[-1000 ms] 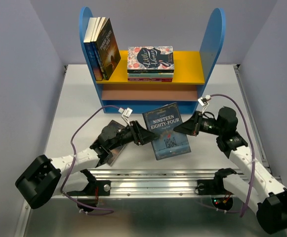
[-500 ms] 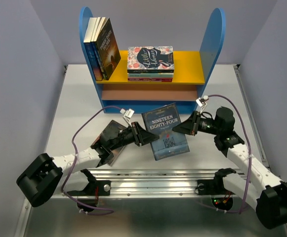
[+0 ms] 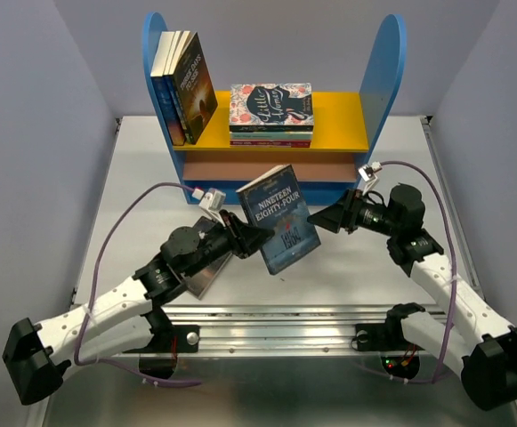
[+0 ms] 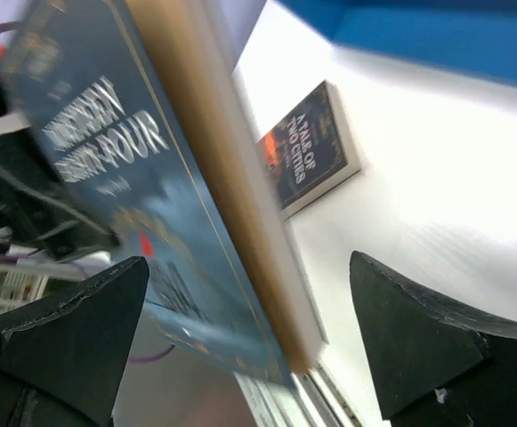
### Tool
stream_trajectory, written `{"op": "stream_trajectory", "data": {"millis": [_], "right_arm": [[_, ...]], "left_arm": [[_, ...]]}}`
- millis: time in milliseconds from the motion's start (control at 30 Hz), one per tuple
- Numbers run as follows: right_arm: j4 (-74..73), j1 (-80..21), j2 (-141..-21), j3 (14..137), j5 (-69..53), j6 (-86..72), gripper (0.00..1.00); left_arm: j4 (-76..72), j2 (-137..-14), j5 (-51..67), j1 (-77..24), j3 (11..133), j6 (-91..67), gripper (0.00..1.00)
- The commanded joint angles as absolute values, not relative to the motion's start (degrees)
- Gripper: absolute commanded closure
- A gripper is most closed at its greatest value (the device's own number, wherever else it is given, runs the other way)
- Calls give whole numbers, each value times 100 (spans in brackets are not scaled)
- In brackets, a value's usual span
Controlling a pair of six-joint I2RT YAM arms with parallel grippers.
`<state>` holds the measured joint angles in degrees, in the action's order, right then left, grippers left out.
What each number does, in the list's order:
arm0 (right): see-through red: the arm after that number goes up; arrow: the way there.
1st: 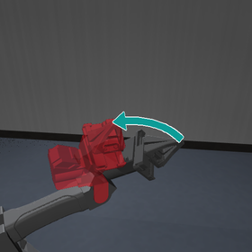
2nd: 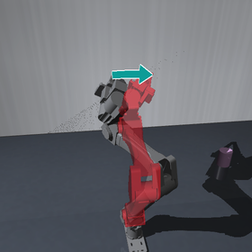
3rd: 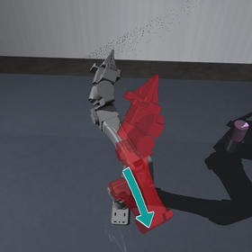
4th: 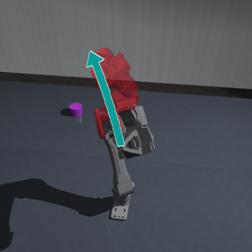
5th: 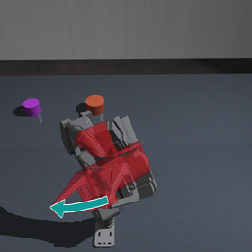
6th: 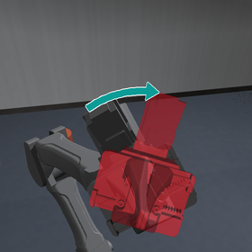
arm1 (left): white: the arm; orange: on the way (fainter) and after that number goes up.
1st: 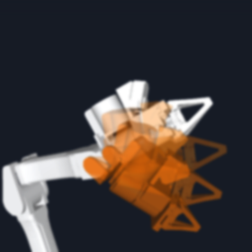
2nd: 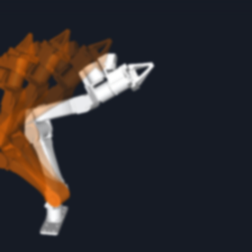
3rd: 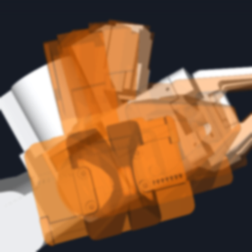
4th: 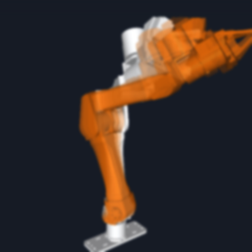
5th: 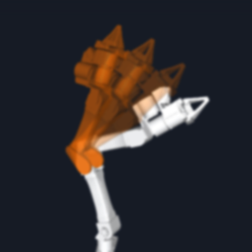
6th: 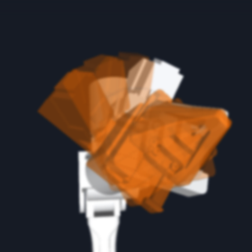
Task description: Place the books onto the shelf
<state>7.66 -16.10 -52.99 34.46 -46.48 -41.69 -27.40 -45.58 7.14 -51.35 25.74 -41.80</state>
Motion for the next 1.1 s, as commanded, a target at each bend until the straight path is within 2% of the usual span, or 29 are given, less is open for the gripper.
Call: {"op": "stream_trajectory", "data": {"millis": [0,200,367,533,667,833,933,1067], "right_arm": [[835,-1617,-5230,3691,-3921,-4061,0],[485,-1617,-4756,3691,-3069,-3596,0],[-296,-1617,-4588,3823,-2567,-3235,0],[-404,-1617,-4474,3867,-2540,-3059,0],[-404,-1617,-4395,3823,-2540,-2927,0],[-430,-1617,-4508,3876,-2496,-2892,0],[-483,-1617,-4667,3946,-2479,-2830,0],[-510,-1617,-4851,3964,-2417,-2812,0]], "left_arm": [[-2312,-4027,-527,-5238,3655,-3270,100],[-1627,-3710,-1036,-5309,4524,-2471,100],[-1671,-3744,-756,-5317,5377,-1864,100],[-1433,-4586,-975,-5317,6965,-1003,100],[-1599,-5202,-1423,-5317,7794,-92,100],[-1627,-6298,-2556,-5309,9206,921,100],[-1477,-6923,-3023,-5274,9894,1536,100],[-1688,-7277,-3270,-5046,10212,1951,100]]}}
